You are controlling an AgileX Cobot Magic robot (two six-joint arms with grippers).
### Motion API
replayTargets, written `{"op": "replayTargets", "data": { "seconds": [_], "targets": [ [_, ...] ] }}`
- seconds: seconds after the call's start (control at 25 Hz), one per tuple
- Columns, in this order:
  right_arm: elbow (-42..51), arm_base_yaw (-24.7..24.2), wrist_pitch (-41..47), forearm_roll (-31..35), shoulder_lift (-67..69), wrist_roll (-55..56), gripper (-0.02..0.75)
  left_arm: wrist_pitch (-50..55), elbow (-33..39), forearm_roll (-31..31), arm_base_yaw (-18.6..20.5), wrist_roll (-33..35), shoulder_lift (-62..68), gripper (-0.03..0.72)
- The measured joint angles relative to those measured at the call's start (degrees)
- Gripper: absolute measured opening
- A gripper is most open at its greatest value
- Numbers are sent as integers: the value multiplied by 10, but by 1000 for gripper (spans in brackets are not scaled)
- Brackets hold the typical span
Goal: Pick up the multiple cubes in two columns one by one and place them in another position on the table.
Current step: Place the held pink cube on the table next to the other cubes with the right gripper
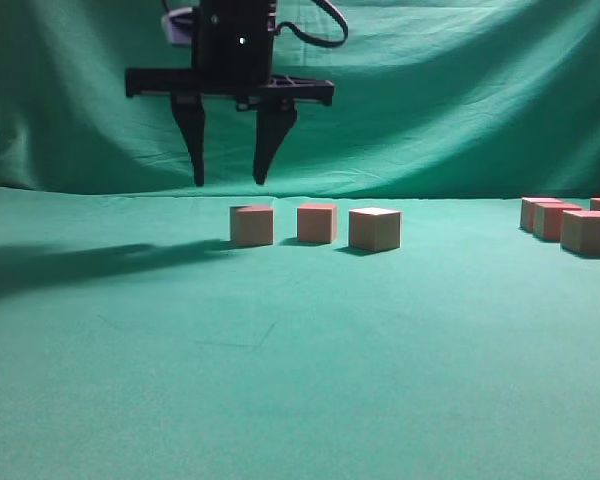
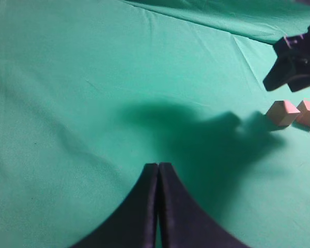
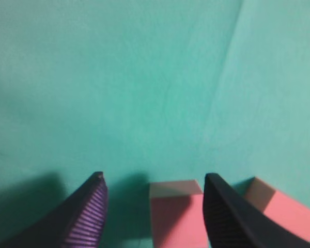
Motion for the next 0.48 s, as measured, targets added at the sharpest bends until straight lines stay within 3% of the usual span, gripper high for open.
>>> {"op": "replayTargets", "data": {
  "seconds": [0.48],
  "targets": [
    [-66, 0, 9, -1, -40, -72, 379, 0, 0, 0, 0, 0, 0, 0]
  ]
}}
